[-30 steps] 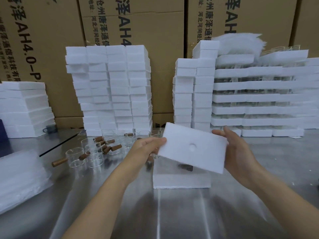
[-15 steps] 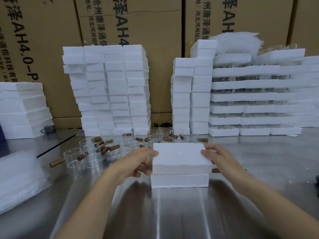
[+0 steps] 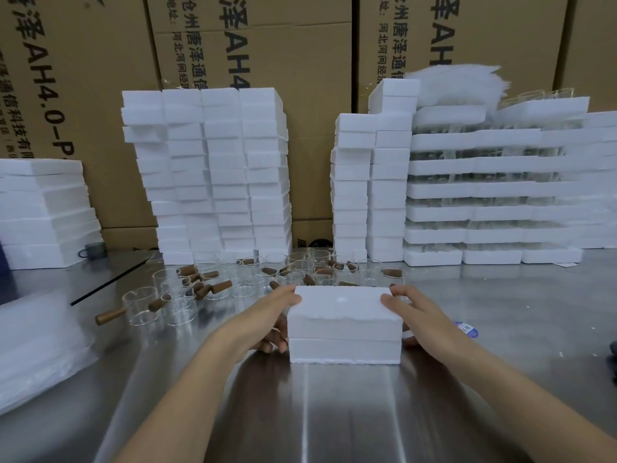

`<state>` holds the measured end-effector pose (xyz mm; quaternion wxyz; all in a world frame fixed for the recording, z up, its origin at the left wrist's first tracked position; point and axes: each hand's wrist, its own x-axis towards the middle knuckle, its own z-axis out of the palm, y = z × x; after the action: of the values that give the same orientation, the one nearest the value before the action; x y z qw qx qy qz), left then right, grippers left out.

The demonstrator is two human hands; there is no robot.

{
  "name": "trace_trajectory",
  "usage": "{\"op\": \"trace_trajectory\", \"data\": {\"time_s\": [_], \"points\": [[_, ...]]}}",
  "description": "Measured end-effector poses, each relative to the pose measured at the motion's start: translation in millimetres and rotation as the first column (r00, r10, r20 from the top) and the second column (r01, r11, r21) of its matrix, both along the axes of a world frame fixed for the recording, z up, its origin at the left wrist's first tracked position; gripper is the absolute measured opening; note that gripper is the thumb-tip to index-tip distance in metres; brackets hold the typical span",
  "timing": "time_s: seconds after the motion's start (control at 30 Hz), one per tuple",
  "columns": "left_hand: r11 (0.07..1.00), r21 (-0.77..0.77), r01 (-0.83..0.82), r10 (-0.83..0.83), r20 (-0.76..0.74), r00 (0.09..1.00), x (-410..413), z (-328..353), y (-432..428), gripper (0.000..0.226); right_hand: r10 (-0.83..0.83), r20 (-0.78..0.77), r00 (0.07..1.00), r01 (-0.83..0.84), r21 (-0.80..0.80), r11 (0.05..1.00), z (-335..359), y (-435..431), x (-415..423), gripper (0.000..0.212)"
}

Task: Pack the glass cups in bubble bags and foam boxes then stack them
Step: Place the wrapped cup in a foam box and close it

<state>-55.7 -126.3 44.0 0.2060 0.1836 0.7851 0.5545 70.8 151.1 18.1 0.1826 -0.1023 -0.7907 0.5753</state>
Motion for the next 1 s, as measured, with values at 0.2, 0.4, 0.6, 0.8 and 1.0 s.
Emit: {"op": "trace_trajectory", "data": {"time_s": [0.2,0.4,0.6,0.8,1.0], "points": [[0.999,-0.014,0.034,-0.035,-0.031,0.999,4,5,0,0.029,0.028,-0.065,0.997,-0.028,0.006,1.000,3,-5,1,0.020],[0.997,-0.074,-0.001,-0.009,-0.142,0.990,3,8,3,0.030,0.155,-0.032,0.987,-0.155,0.007,0.988,5,-1,8,0.053],[0.998,-0.055,-0.028,0.023,-0.094,0.995,5,6,9,0.024,0.259,0.014,0.966,-0.260,0.079,0.963,3,4,11,0.082],[0.995,-0.097,0.006,-0.017,-0.113,0.993,6,5,4,0.016,0.277,-0.005,0.961,-0.275,0.098,0.956,2,7,11,0.086],[0.996,-0.087,-0.001,-0.009,-0.109,0.994,3,1,5,0.028,0.318,0.001,0.948,-0.317,0.086,0.944,5,11,15,0.093]]}}
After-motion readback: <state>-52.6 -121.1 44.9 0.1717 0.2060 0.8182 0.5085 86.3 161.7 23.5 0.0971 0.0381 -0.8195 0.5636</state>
